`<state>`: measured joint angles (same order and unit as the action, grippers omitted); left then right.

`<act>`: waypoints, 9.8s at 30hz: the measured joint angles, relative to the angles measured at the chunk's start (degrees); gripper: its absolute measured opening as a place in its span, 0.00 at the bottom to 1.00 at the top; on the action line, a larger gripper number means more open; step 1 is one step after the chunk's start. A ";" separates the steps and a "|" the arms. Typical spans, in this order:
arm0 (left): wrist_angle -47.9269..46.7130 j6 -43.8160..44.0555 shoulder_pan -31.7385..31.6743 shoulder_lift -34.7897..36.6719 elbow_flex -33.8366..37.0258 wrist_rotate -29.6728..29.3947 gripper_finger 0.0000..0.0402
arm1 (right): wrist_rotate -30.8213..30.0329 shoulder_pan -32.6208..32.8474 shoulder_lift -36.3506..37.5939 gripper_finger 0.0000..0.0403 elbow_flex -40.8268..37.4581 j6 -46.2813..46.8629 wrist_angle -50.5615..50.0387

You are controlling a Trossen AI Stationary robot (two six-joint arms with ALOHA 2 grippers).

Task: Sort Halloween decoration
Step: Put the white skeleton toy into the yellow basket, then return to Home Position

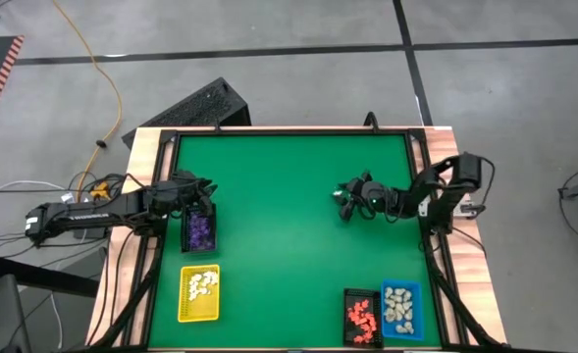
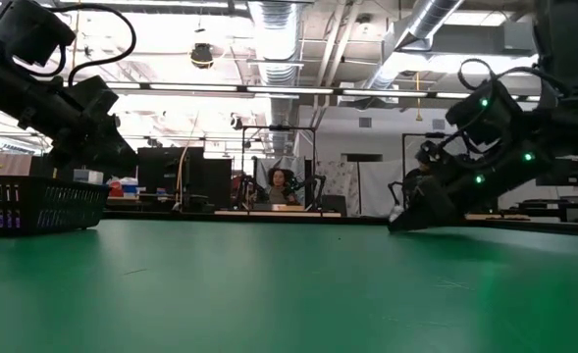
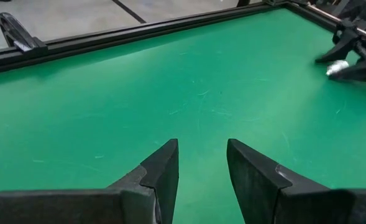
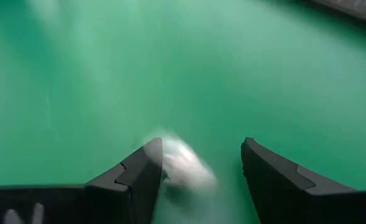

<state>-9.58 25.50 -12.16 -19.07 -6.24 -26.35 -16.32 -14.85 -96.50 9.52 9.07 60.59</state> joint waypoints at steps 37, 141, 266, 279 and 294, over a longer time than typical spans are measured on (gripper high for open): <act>-0.50 -0.83 0.02 -0.01 0.00 0.02 0.31 | -0.75 -0.21 -9.25 0.39 3.03 1.06 6.70; 0.00 0.20 0.00 1.20 0.02 -0.98 0.31 | 34.54 24.70 -50.17 0.33 116.65 -12.12 -50.39; 9.22 -12.37 10.38 18.82 4.87 28.26 0.31 | -13.55 36.39 93.19 0.41 -8.81 -10.63 -57.10; 9.20 -10.65 10.25 18.82 4.87 25.00 0.31 | -13.55 29.79 90.50 0.41 -8.85 -7.54 -57.10; 9.12 -12.35 10.25 18.80 4.87 25.16 0.31 | 11.92 20.32 90.68 0.41 -9.01 -13.72 -50.84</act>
<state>-0.47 13.15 -1.91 -0.27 -1.37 -1.18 -4.40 5.47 -5.83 0.51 -4.65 9.75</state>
